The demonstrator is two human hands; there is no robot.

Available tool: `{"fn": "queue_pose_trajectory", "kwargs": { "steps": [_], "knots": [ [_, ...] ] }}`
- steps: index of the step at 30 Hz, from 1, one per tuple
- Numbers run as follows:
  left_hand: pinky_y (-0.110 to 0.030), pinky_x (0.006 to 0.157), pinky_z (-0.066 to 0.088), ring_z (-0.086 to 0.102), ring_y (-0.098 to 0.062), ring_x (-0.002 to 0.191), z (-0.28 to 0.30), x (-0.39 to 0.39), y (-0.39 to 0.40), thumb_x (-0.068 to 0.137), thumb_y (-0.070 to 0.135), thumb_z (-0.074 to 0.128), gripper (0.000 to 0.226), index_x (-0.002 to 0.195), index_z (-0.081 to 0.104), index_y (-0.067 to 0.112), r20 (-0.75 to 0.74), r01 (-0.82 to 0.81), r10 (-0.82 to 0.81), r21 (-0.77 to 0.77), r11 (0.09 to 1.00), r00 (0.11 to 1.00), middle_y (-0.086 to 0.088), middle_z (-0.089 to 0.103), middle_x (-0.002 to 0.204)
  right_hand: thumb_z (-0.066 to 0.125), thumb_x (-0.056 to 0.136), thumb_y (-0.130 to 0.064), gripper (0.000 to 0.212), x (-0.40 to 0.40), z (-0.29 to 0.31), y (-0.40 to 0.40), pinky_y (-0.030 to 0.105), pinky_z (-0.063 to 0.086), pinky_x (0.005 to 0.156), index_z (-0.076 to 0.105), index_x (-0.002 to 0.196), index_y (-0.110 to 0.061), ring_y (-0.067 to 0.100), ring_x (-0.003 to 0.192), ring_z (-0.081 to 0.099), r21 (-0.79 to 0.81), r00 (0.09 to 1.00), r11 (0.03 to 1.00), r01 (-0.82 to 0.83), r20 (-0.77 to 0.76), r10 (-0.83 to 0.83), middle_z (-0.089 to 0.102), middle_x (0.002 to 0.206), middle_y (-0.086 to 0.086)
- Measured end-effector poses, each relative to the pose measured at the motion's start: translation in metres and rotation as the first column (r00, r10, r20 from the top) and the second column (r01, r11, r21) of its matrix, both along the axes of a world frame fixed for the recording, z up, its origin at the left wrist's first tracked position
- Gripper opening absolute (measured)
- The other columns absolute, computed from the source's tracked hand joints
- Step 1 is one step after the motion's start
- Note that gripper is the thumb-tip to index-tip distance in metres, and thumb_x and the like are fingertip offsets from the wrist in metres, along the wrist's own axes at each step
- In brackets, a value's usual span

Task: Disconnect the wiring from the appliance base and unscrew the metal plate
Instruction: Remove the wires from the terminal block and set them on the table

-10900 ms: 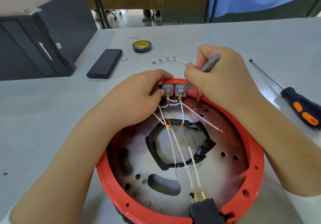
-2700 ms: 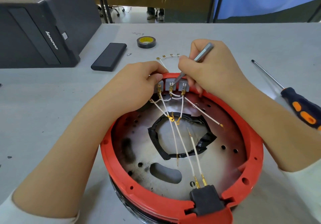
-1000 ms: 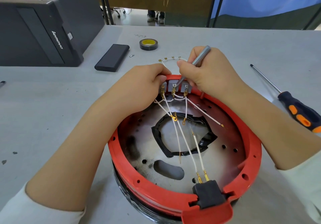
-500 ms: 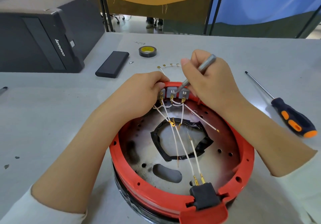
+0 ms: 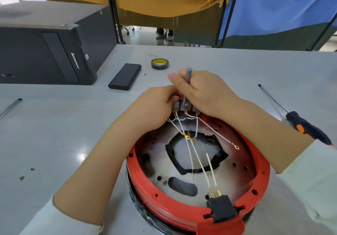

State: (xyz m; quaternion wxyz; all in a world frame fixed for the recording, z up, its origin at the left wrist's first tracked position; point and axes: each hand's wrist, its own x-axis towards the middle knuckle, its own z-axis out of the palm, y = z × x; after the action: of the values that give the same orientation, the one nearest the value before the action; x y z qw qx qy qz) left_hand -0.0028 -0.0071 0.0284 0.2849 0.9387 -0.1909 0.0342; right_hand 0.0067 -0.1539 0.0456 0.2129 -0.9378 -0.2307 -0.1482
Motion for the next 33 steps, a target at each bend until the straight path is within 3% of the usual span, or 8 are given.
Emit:
{"fn": "queue_pose_trajectory", "kwargs": {
  "steps": [3,8,12,15,23,27,30,33],
  "knots": [
    [-0.020,0.060,0.040,0.053,-0.016,0.072,-0.0013,0.0013,0.0006,0.099,0.016,0.036,0.022,0.105,0.057,0.020,0.008,-0.006,0.005,0.020,1.000,1.000,0.002,0.058,0.080,0.023,0.096,-0.054,0.048,0.0010,-0.0021,0.0034,0.032,0.024,0.057,0.033,0.065,-0.019,0.008,0.054,0.040,-0.147,1.000,0.989,-0.002,0.019,0.005,0.041,0.055,-0.007],
    [-0.012,0.051,0.036,0.046,-0.011,0.062,-0.0004,0.0014,0.0008,0.098,0.011,0.036,0.024,0.083,0.051,0.023,0.027,0.012,-0.013,0.027,1.000,1.000,0.010,0.045,0.066,0.020,0.095,-0.055,0.048,-0.0011,-0.0043,0.0023,0.035,0.034,0.060,0.035,0.072,-0.016,0.023,0.063,0.046,-0.182,0.997,0.983,-0.017,0.076,0.031,0.042,0.057,-0.003],
    [-0.012,0.057,0.037,0.052,-0.013,0.070,-0.0001,0.0003,0.0007,0.099,0.014,0.037,0.023,0.104,0.058,0.019,0.025,0.008,-0.008,0.005,1.000,1.000,0.000,0.060,0.084,0.024,0.098,-0.051,0.045,-0.0001,-0.0051,0.0027,0.032,0.028,0.054,0.030,0.064,-0.021,0.015,0.056,0.041,-0.132,0.997,0.991,-0.025,0.069,0.034,0.041,0.055,-0.005],
    [-0.027,0.068,0.042,0.057,-0.019,0.086,-0.0002,-0.0009,0.0006,0.099,0.018,0.039,0.026,0.116,0.058,0.024,0.024,0.016,-0.016,-0.013,1.000,1.000,-0.003,0.066,0.102,0.027,0.099,-0.048,0.046,0.0017,-0.0072,0.0010,0.028,0.027,0.054,0.032,0.061,-0.021,0.007,0.054,0.042,-0.019,0.999,0.999,-0.037,0.032,0.038,0.042,0.056,-0.006],
    [-0.022,0.049,0.031,0.044,-0.014,0.059,0.0033,-0.0012,0.0000,0.094,0.008,0.036,0.024,0.076,0.049,0.017,-0.006,-0.040,0.041,0.065,0.997,0.999,0.000,0.048,0.067,0.026,0.100,-0.045,0.041,-0.0041,-0.0092,0.0059,0.035,0.036,0.056,0.038,0.073,-0.018,0.022,0.057,0.045,-0.225,0.981,0.973,-0.043,0.173,0.084,0.040,0.054,-0.005],
    [-0.031,0.057,0.037,0.053,-0.026,0.074,0.0040,-0.0020,-0.0012,0.095,0.011,0.035,0.023,0.096,0.057,0.006,0.002,-0.037,0.037,0.050,0.998,0.999,-0.010,0.058,0.083,0.025,0.100,-0.046,0.041,-0.0051,-0.0082,0.0041,0.035,0.034,0.056,0.035,0.073,-0.017,0.022,0.058,0.044,-0.228,0.982,0.973,-0.023,0.179,0.065,0.036,0.053,-0.005],
    [-0.025,0.052,0.032,0.047,-0.019,0.066,0.0051,-0.0026,-0.0012,0.095,0.010,0.035,0.020,0.084,0.052,0.013,0.004,-0.036,0.036,0.069,0.997,0.999,-0.004,0.052,0.075,0.023,0.100,-0.048,0.044,-0.0016,-0.0079,0.0061,0.033,0.033,0.060,0.029,0.066,-0.021,0.021,0.062,0.043,-0.207,0.990,0.978,-0.002,0.137,0.031,0.036,0.056,-0.005],
    [-0.021,0.053,0.033,0.047,-0.019,0.071,0.0043,-0.0015,-0.0005,0.096,0.010,0.036,0.022,0.096,0.058,0.014,0.013,-0.030,0.029,0.045,0.999,0.999,-0.001,0.052,0.081,0.025,0.100,-0.048,0.045,-0.0002,-0.0074,0.0088,0.032,0.030,0.060,0.025,0.062,-0.025,0.019,0.063,0.041,-0.167,0.993,0.986,0.012,0.120,0.009,0.037,0.056,-0.007]
  ]
}}
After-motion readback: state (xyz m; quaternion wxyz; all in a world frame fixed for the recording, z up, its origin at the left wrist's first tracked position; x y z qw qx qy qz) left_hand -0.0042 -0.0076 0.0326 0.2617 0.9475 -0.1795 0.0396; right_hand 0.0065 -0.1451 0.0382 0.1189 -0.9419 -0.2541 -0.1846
